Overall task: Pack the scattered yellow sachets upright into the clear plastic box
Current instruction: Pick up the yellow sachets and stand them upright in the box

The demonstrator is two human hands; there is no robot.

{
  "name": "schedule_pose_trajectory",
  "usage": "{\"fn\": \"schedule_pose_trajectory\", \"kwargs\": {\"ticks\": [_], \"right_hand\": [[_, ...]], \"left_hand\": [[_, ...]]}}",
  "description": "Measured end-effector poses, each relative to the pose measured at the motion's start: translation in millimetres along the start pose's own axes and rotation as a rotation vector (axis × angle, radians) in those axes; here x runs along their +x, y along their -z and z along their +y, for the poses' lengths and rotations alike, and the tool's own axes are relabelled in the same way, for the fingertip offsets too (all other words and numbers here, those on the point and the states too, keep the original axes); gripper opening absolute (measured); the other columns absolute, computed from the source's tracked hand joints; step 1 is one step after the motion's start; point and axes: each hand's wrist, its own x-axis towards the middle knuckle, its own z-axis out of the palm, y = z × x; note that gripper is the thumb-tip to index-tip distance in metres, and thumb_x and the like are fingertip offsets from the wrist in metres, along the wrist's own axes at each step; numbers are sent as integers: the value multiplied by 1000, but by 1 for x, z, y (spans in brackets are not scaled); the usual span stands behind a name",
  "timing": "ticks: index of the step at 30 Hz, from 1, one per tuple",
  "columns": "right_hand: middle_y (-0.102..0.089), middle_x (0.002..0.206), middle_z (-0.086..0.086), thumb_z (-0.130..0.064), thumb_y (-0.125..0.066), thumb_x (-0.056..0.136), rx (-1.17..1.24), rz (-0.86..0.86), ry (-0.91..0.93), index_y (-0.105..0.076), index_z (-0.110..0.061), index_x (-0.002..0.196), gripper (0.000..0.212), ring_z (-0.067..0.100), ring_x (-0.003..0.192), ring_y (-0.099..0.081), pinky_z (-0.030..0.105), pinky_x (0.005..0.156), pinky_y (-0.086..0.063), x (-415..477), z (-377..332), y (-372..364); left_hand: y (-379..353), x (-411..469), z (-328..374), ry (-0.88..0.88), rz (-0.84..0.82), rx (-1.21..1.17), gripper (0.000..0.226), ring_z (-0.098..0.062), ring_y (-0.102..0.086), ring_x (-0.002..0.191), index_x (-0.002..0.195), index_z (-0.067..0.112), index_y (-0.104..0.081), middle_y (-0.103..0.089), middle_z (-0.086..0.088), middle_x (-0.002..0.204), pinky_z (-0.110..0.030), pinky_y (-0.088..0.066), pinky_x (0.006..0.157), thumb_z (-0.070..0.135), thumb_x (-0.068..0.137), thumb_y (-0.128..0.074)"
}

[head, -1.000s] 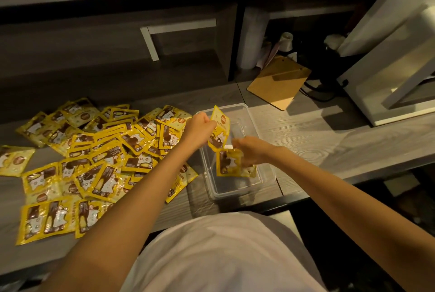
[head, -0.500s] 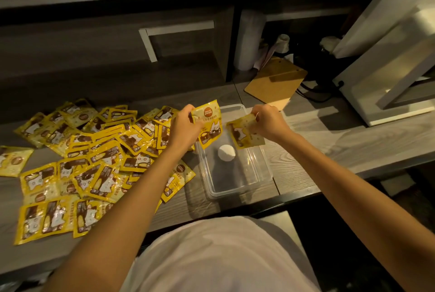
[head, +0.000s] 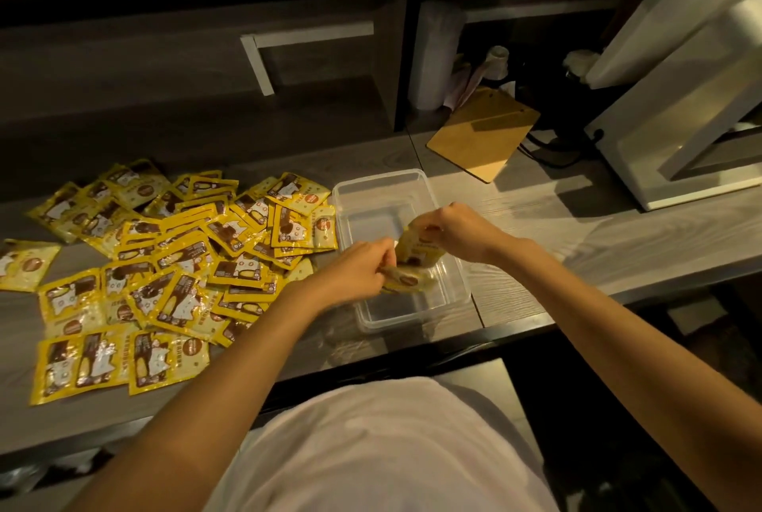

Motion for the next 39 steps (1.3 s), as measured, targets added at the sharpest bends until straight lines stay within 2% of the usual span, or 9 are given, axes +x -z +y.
{"fn": "schedule_pose_trajectory", "kwargs": {"ticks": [7,11,15,21,24,27,30,33,39], "right_hand": [[-67,116,12,-8,-47,94,-36,-154,43,-60,-9,123,32,28,102,-64,23,78,-44,-23,-2,-16],[-68,113,14,-8,-46,93,5,-170,19,-60,-9,122,32,30,99,-63,30,80,-47,-26,1,-17],[-65,110,16,-13,-45,95,10,-196,-8,-59,-8,119,28,28,99,-58,26,74,-36,-30,-2,-21],[-55,84,8,-19,-41,97,56,-234,-34,-56,-5,100,20,23,76,-48,27,66,-30,-34,-5,-29],[-62,96,14,-18,-42,96,57,-274,-35,-52,-7,103,16,24,79,-48,28,69,-32,-39,-7,-30],[-62,111,14,-19,-42,95,35,-297,-23,-49,-6,111,22,30,96,-55,33,78,-39,-44,-9,-31],[-64,112,14,-32,-39,87,-38,-315,12,-48,-13,120,39,31,101,-56,39,88,-44,-46,-9,-33],[-63,112,13,-43,-33,74,-301,-349,137,-47,-17,130,63,30,102,-56,37,97,-40,-46,-8,-37],[-66,110,13,-29,-50,82,-380,-357,155,-42,-14,130,51,27,108,-58,37,112,-23,-43,-7,-49]], "left_hand": [[-9,-11,9,-3,-179,0,26,-22,-58,101,110,14,-54,-62,-10,111,-37,-51,84,4,87,-45],[-16,-16,18,0,-192,-23,11,-14,-42,68,86,8,-48,-47,-2,76,-25,-29,55,1,90,-40],[-17,-21,17,30,-204,242,5,-24,-45,73,85,7,-50,-46,-7,78,-29,-29,53,7,86,-45],[-6,-28,31,11,-180,525,41,-16,-33,53,55,12,-35,-35,-3,56,-27,-17,49,34,87,-46],[-14,-29,32,40,-210,614,47,-23,-49,74,56,12,-38,-47,-2,65,-30,-34,77,48,86,-47],[-22,-28,29,53,-267,777,47,-28,-43,118,84,12,-60,-61,-9,107,-54,-5,114,55,86,-44],[-23,-27,25,26,-268,761,45,-28,-41,124,82,10,-61,-62,-9,107,-55,5,114,53,86,-46],[-20,-26,22,-5,-188,615,45,-25,-54,95,60,13,-41,-51,-3,75,-45,-15,112,49,85,-51],[-31,-25,4,-49,-207,677,26,-23,-59,105,95,8,-59,-66,-8,101,-51,9,115,32,91,-50]]}}
